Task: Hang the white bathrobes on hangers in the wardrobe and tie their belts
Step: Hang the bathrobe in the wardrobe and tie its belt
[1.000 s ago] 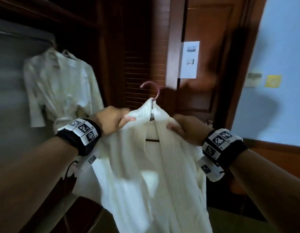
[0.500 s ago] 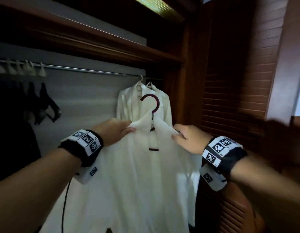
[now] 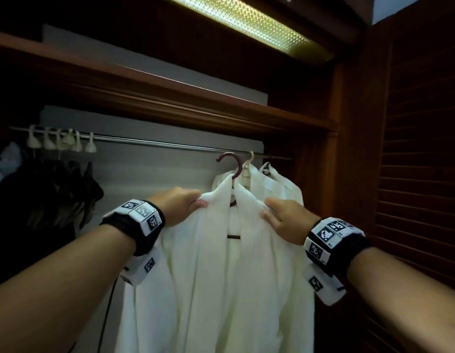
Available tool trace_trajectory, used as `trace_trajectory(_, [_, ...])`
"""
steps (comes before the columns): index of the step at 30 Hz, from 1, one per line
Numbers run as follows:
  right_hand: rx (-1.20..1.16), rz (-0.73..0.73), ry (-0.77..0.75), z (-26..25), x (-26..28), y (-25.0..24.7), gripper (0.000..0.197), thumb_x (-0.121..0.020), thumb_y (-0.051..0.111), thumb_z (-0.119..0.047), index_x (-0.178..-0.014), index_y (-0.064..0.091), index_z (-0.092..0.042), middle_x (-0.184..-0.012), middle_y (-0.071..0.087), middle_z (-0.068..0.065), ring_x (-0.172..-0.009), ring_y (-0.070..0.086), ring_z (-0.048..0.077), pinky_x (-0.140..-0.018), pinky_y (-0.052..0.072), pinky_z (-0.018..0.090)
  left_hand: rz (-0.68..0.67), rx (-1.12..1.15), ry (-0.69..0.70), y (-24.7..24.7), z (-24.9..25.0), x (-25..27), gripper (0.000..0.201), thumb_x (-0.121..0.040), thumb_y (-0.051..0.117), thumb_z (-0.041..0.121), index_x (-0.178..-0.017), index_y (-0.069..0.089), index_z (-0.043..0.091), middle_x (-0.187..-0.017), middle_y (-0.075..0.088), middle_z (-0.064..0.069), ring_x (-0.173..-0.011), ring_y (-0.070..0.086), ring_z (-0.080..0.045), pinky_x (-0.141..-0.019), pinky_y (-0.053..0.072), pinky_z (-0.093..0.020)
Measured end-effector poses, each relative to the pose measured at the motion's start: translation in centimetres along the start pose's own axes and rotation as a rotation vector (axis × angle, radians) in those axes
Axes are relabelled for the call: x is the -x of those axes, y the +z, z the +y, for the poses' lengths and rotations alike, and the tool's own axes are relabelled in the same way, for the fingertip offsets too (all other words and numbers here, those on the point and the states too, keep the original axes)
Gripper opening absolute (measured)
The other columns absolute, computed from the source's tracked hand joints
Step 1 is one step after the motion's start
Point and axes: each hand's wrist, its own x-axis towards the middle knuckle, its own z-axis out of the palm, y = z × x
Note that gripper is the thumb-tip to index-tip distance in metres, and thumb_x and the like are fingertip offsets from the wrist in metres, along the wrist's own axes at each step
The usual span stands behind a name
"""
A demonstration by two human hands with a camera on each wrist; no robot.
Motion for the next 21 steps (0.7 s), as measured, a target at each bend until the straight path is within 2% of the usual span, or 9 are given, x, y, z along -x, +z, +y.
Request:
trace_trajectory(5, [-0.015, -0.011, -0.002, 2.1, -7.6, 5.2, 0.019, -0.1, 0.043, -0.036, -0.091, 0.049, -0.02, -0.087, 0.059, 0.002, -0.083, 0.056, 0.024, -0.073, 0.043, 0.034, -0.082, -0.031, -0.089, 3.2, -4.6, -5.4, 0.037, -0.099, 0.037, 0.051, -0.087, 0.051, 0.019, -0.095, 0.064, -0.009, -0.087, 0.058, -0.031, -0.077, 0.047, -0.035])
trace_trajectory(8, [-0.015, 0.027, 0.023, 3.2, -12.2, 7.8, 0.024, -0.099, 0.044, -0.038, -0.095, 0.053, -0.017, -0.087, 0.06, 0.004, -0.085, 0.057, 0.025, -0.071, 0.042, 0.033, -0.097, -0.036, -0.102, 5.7, -7.2, -9.1, 0.031, -0.102, 0.036, 0.046, -0.088, 0.049, 0.022, -0.097, 0.059, -0.004, -0.091, 0.055, -0.027, -0.074, 0.037, -0.03])
trace_trajectory(10, [0.006, 0.065, 0.048, 4.1, -15.7, 9.1, 0.025, -0.099, 0.044, -0.04, -0.097, 0.054, -0.017, -0.093, 0.063, 0.006, -0.085, 0.057, 0.025, -0.071, 0.041, 0.032, -0.095, -0.041, -0.103, 7.4, -9.2, -12.3, 0.036, -0.103, 0.035, 0.042, -0.096, 0.057, 0.014, -0.103, 0.063, -0.008, -0.097, 0.058, -0.028, -0.073, 0.032, -0.028])
trace_trajectory(12, [0.035, 0.07, 0.059, 4.9, -19.6, 9.7, 0.025, -0.099, 0.042, -0.042, -0.092, 0.052, -0.02, -0.095, 0.063, 0.008, -0.084, 0.057, 0.025, -0.07, 0.042, 0.031, -0.089, -0.015, -0.128, 8.5, -11.0, -15.7, 0.04, -0.103, 0.035, 0.043, -0.103, 0.061, 0.012, -0.104, 0.063, -0.009, -0.098, 0.058, -0.027, -0.073, 0.032, -0.027])
trace_trajectory(14, [0.09, 0.077, 0.056, 5.8, -23.8, 9.9, 0.03, -0.099, 0.04, -0.044, -0.095, 0.055, -0.019, -0.094, 0.063, 0.007, -0.088, 0.06, 0.026, -0.071, 0.043, 0.031, -0.078, -0.017, -0.118, 9.0, -13.1, -19.8, 0.042, -0.102, 0.034, 0.046, -0.103, 0.062, 0.014, -0.109, 0.064, -0.01, -0.1, 0.058, -0.028, -0.075, 0.035, -0.028])
trace_trajectory(18, [0.124, 0.257, 0.1, 8.0, -31.6, 9.8, 0.03, -0.098, 0.046, -0.038, -0.09, 0.06, -0.012, -0.095, 0.068, 0.015, -0.093, 0.063, 0.033, -0.073, 0.042, 0.031, 0.003, 0.018, -0.121, 8.6, -15.9, -28.5, 0.043, -0.103, 0.033, 0.047, -0.109, 0.062, 0.015, -0.111, 0.063, -0.009, -0.107, 0.058, -0.03, -0.082, 0.039, -0.031])
trace_trajectory(21, [0.134, 0.213, 0.206, 9.2, -35.5, 9.5, 0.028, -0.097, 0.046, -0.038, -0.096, 0.06, -0.014, -0.103, 0.066, 0.012, -0.1, 0.062, 0.032, -0.074, 0.04, 0.029, 0.001, 0.023, -0.133, 9.2, -16.5, -33.2, 0.043, -0.104, 0.033, 0.041, -0.116, 0.06, 0.009, -0.12, 0.062, -0.017, -0.111, 0.057, -0.031, -0.084, 0.038, -0.031])
